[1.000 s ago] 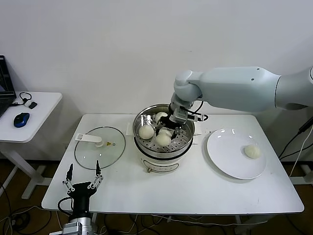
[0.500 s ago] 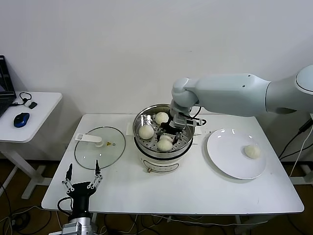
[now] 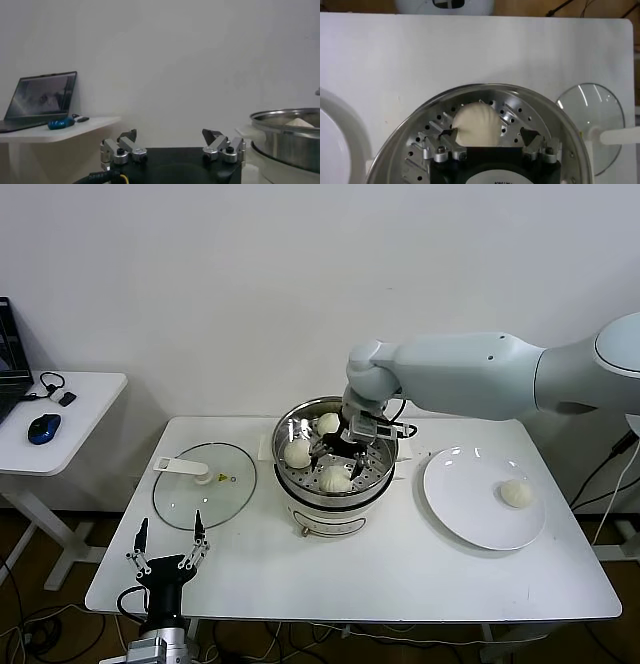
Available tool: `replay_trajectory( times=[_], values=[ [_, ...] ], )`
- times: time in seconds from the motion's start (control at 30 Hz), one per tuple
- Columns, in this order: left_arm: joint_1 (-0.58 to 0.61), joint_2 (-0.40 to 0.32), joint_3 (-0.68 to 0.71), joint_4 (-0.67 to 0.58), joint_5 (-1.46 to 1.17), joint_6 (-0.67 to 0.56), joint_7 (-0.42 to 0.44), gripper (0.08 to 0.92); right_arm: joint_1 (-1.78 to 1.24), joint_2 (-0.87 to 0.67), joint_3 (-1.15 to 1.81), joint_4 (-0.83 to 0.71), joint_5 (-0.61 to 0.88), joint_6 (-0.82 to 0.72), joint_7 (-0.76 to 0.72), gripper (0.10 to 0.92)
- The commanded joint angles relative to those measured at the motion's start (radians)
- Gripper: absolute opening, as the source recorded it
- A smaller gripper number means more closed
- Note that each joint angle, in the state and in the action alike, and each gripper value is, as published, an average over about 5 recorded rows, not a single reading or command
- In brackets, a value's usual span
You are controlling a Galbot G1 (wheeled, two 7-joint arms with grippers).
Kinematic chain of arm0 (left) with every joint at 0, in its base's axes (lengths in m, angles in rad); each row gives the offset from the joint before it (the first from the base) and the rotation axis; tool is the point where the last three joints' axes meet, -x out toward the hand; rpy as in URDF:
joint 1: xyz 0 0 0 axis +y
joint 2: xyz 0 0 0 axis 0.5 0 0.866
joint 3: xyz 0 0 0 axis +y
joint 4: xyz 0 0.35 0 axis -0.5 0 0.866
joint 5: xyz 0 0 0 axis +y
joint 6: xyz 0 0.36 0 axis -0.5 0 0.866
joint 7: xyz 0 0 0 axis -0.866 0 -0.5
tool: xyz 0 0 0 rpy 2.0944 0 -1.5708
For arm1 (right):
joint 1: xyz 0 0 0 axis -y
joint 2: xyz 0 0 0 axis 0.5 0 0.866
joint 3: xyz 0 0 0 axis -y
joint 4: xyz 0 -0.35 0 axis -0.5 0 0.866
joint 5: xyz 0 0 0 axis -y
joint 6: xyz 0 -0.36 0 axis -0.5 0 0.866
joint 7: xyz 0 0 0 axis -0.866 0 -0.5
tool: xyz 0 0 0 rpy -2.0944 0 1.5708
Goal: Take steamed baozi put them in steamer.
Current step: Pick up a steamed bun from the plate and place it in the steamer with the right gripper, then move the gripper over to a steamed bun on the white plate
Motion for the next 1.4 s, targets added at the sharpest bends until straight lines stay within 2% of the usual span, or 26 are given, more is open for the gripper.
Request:
replay_trajectory(
  times=[0.03, 0.2, 0.53, 0.73, 0.87, 1.03, 1.4],
  values=[
    [0.000, 0.000, 0.004, -0.005, 0.001, 0.004, 0.001, 0.823, 0.168, -0.017, -0.122, 0.004, 0.154, 0.062, -0.093, 0.823],
    [0.002, 0.002, 0.008, -0.012, 0.001, 0.008, 0.003, 0.823, 0.267, -0.070, -0.211, 0.012, 0.295, 0.001, -0.164, 0.823],
    [0.007, 0.010, 0.026, -0.014, 0.001, 0.007, 0.003, 0.823, 0.366, -0.239, -0.384, 0.065, 0.536, -0.563, -0.135, 0.823],
    [0.002, 0.013, 0.040, -0.007, 0.002, 0.009, 0.004, 0.823, 0.338, -0.326, -0.390, 0.093, 0.637, -0.775, -0.123, 0.823],
    [0.000, 0.015, 0.043, -0.002, 0.002, 0.009, 0.004, 0.823, 0.289, -0.382, -0.386, 0.076, 0.590, -0.785, -0.148, 0.823],
    [0.000, 0.018, 0.041, 0.006, 0.002, 0.009, 0.004, 0.823, 0.181, -0.431, -0.342, -0.021, 0.463, -0.713, -0.192, 0.823],
    [0.011, 0.016, 0.025, 0.015, 0.005, -0.001, -0.001, 0.823, -0.023, -0.480, -0.184, -0.231, 0.310, -0.568, -0.254, 0.823]
  ],
)
